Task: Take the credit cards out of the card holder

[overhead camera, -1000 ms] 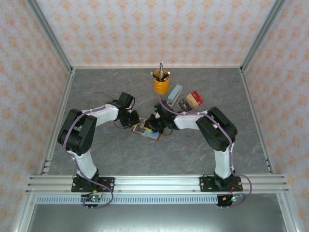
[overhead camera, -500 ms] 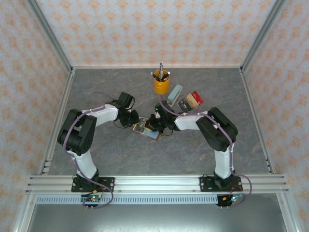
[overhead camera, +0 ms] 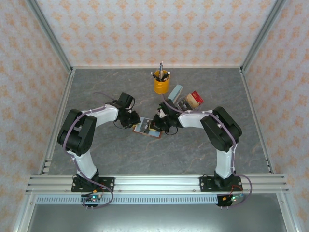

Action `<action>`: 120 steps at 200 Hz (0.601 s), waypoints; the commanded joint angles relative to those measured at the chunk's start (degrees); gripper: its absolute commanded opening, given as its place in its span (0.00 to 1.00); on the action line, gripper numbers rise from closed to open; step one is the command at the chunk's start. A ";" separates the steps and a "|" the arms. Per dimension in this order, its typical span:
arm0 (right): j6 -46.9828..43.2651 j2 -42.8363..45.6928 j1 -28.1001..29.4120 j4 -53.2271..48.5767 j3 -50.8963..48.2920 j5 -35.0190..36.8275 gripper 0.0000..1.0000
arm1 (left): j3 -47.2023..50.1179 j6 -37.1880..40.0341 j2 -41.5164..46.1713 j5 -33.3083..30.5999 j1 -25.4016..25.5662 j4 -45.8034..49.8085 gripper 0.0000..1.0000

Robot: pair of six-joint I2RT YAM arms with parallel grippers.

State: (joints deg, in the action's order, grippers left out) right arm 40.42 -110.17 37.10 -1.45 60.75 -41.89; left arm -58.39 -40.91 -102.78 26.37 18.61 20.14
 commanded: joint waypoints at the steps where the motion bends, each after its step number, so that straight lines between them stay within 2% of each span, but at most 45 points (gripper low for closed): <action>1: -3.11 2.05 -0.76 -6.46 0.60 0.32 0.00 | 1.32 0.60 -1.19 -2.55 -0.33 5.52 0.20; 72: -7.01 6.59 -2.11 -12.68 -0.41 -0.09 0.00 | -0.94 1.27 1.95 -0.72 -0.42 5.53 0.21; 98: -10.30 9.67 -2.90 -15.53 -0.55 0.47 0.00 | -0.57 0.68 4.07 1.15 -1.15 3.83 0.28; 120: -12.67 12.23 -3.59 -16.04 -0.47 -0.06 0.00 | 0.66 -0.34 6.18 5.08 -2.44 0.23 0.38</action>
State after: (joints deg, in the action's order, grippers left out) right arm 32.21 -101.89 34.28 -13.91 60.71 -42.41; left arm -58.72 -40.53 -100.64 28.01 17.72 22.22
